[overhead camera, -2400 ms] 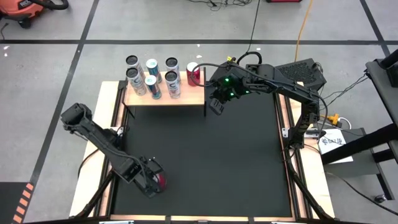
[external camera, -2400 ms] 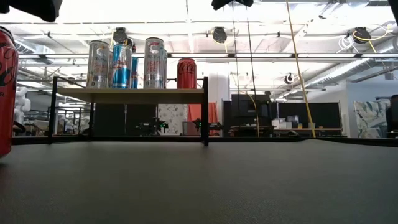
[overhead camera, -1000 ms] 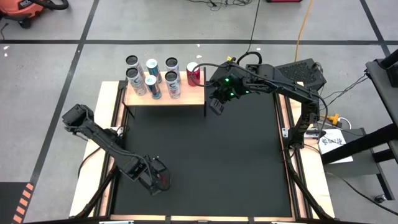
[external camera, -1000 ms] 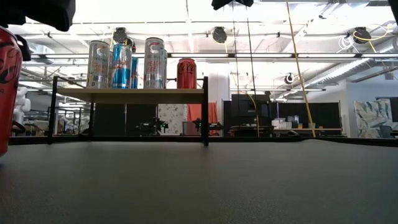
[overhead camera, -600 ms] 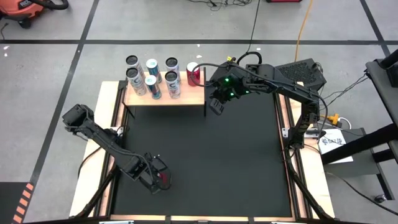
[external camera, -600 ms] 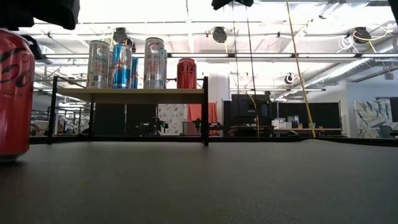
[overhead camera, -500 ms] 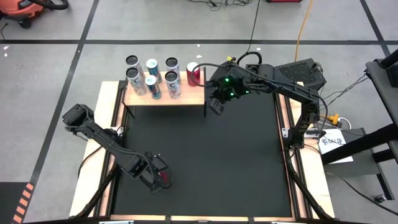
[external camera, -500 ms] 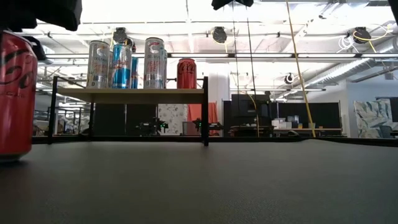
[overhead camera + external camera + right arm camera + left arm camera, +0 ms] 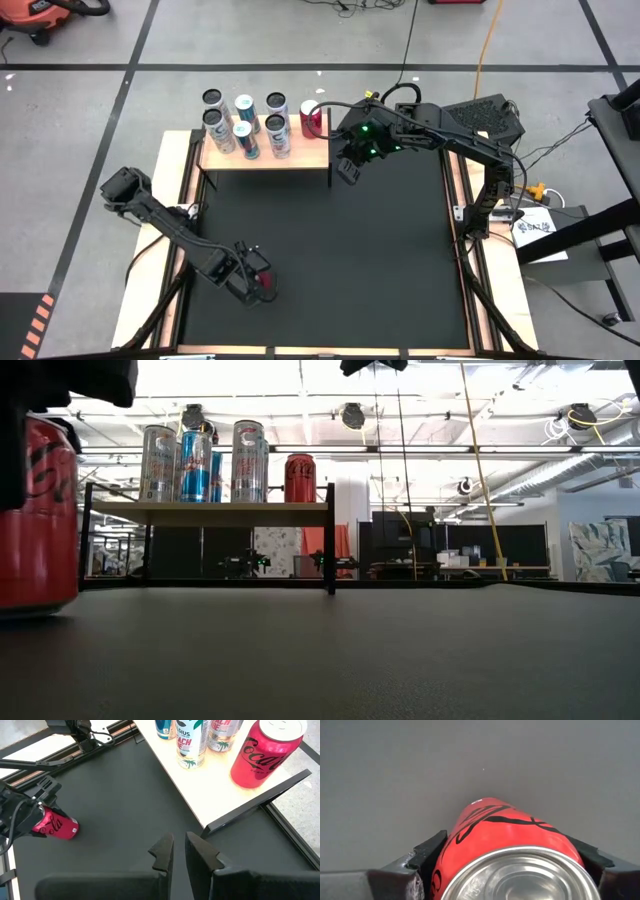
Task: Place canned beverage on shelf
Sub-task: Put the red black soda can on the shelf aligned with the red black soda can
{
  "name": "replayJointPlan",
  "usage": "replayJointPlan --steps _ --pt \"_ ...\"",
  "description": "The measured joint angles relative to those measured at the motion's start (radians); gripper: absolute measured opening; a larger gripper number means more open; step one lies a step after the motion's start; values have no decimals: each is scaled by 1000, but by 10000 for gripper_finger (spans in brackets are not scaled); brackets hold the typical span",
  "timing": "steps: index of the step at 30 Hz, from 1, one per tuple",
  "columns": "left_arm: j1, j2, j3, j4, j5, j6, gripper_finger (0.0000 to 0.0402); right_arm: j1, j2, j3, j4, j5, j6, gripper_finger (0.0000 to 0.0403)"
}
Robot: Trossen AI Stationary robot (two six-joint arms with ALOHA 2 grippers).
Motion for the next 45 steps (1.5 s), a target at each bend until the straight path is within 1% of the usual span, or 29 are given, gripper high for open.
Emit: replayJointPlan --steps 5,7,19,26,33,38,45 --pt "19 -1 0 2 56 47 287 0 0 0 0 0 0 34" --pt "26 -1 10 -6 64 76 287 0 0 0 0 0 0 34" --pt "68 -2 144 -18 62 247 287 0 0 0 0 0 0 34" --pt "100 -2 244 -133 31 321 287 0 0 0 0 0 0 34" --pt "134 -3 319 -189 16 404 287 0 0 0 0 0 0 34" --pt "160 -3 339 -224 13 438 287 0 0 0 0 0 0 34" --pt "196 -3 341 -233 9 498 287 0 0 0 24 0 0 34"
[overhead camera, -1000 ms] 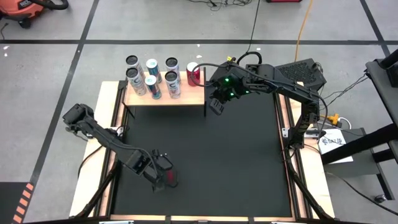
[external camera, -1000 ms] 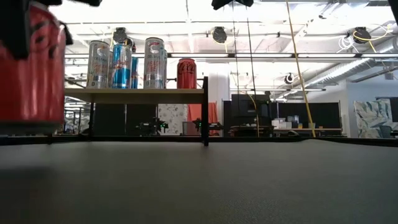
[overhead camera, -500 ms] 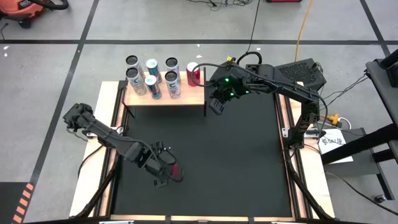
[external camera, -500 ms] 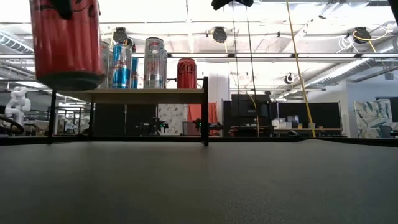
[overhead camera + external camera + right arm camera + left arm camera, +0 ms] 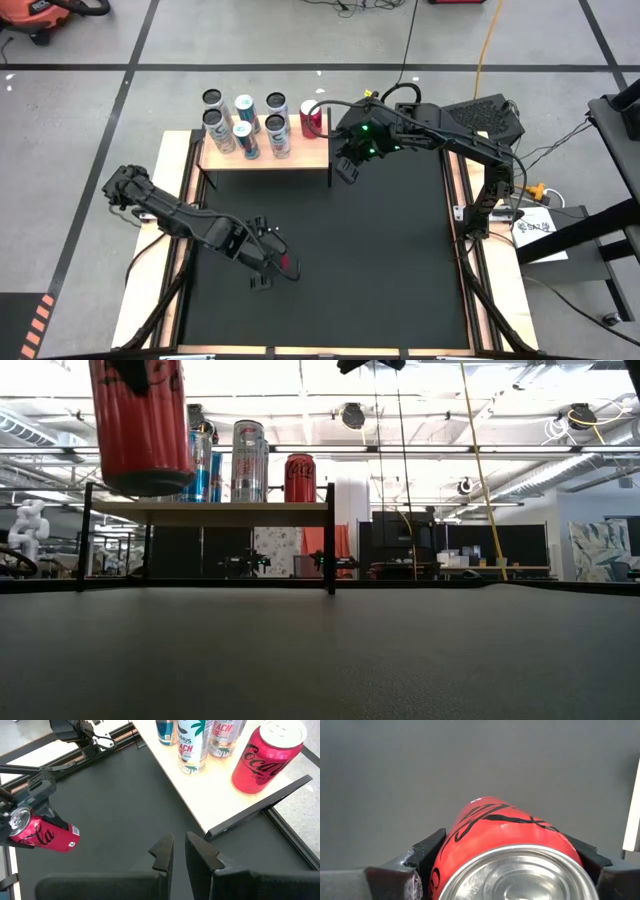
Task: Place canned beverage on shelf
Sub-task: Put the red black soda can on the shelf aligned with the red black soda can
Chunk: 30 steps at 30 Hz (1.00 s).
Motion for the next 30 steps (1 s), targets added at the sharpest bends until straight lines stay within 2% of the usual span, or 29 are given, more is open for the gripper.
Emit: replayJointPlan --steps 5,10,17,21,30 --pt "11 0 0 1 -11 43 287 0 0 0 0 0 -23 34" --pt "11 0 0 1 -18 84 287 2 0 0 -3 -2 -152 34" --pt "11 0 0 -1 -18 112 287 3 0 0 -3 -1 -145 48" --pt "11 0 0 -1 -18 115 287 4 0 0 -5 -1 -146 86" --pt "11 0 0 -3 -18 115 287 4 0 0 -56 0 -171 217"
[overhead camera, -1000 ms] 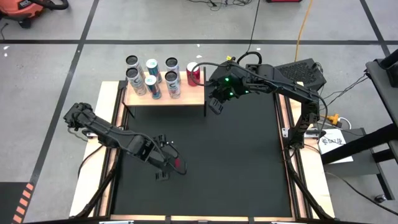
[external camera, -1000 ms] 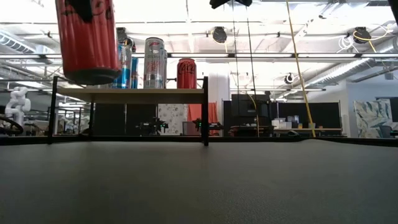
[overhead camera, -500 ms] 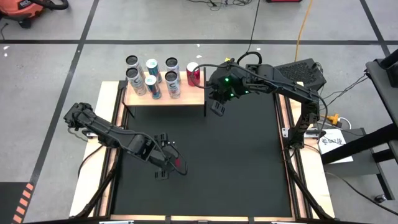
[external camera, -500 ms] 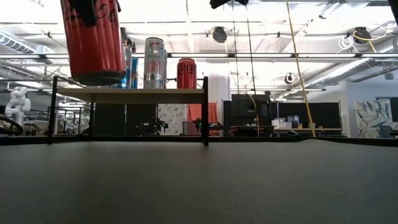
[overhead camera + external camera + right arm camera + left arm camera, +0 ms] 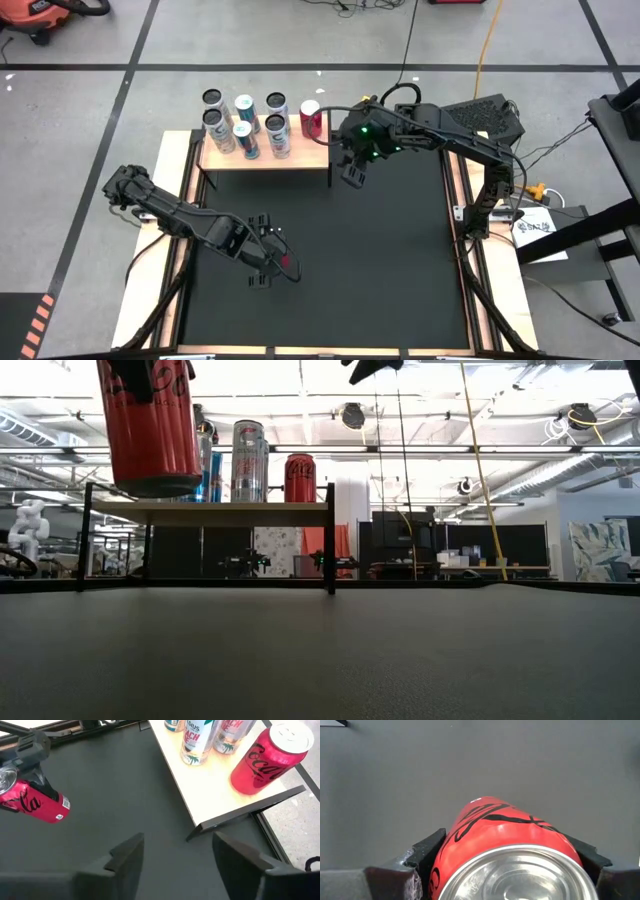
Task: Place canned beverage on shelf
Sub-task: Put the red black soda can on the shelf aligned with the red black soda can
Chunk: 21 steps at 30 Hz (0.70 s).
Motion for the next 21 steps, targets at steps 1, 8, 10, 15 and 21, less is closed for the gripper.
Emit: replayJointPlan --steps 1,8,10,15,21 --pt "0 0 0 0 0 0 287 0 0 0 2 0 -1 228" --pt "0 0 0 0 0 8 287 0 0 0 51 0 -1 262" --pt "0 0 0 0 0 5 287 0 0 0 64 0 -1 262" --pt "0 0 0 -1 1 2 287 0 0 0 121 3 2 263" --pt "0 0 0 -1 0 31 287 -3 0 0 104 7 -73 264"
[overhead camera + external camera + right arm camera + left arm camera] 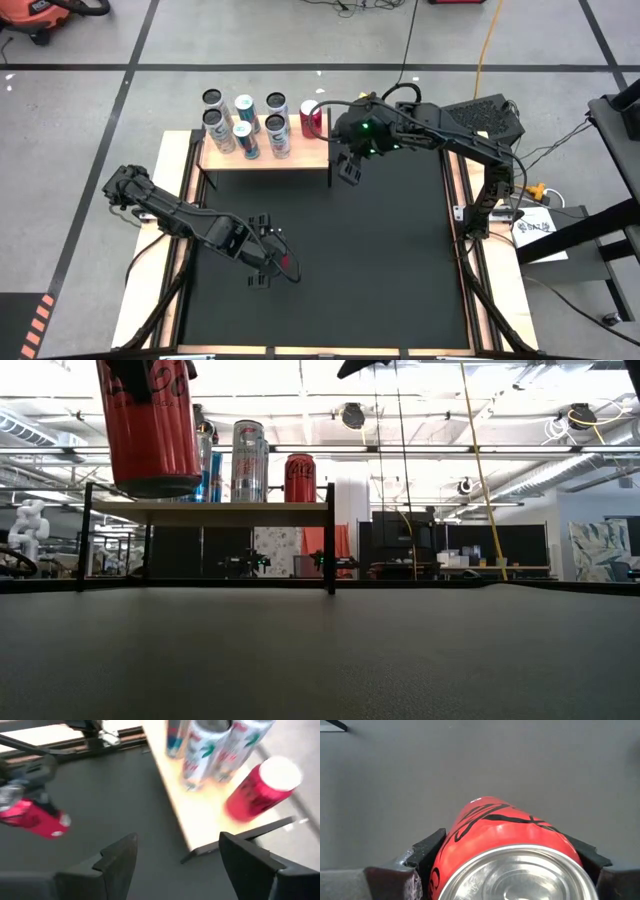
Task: Place canned beverage on shelf
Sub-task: Put the red black soda can on the shelf aligned with the red black soda can
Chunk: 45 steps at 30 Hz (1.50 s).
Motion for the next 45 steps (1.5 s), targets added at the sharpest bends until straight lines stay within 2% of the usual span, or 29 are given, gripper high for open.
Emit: replayJointPlan --steps 4,7,16,21,31,45 --pt "0 0 0 1 -2 3 287 0 0 0 -39 -80 113 276" --pt "0 0 0 5 -24 17 287 1 0 0 -41 -89 137 297" --pt "10 2 63 30 -55 102 287 2 0 0 -96 -89 190 394" --pt "34 2 120 23 -57 149 287 3 0 0 -143 -89 278 396" --pt "117 2 167 31 -63 257 287 3 0 0 -104 -88 278 394" --pt "185 1 171 19 -41 319 287 3 0 0 27 -86 278 394"
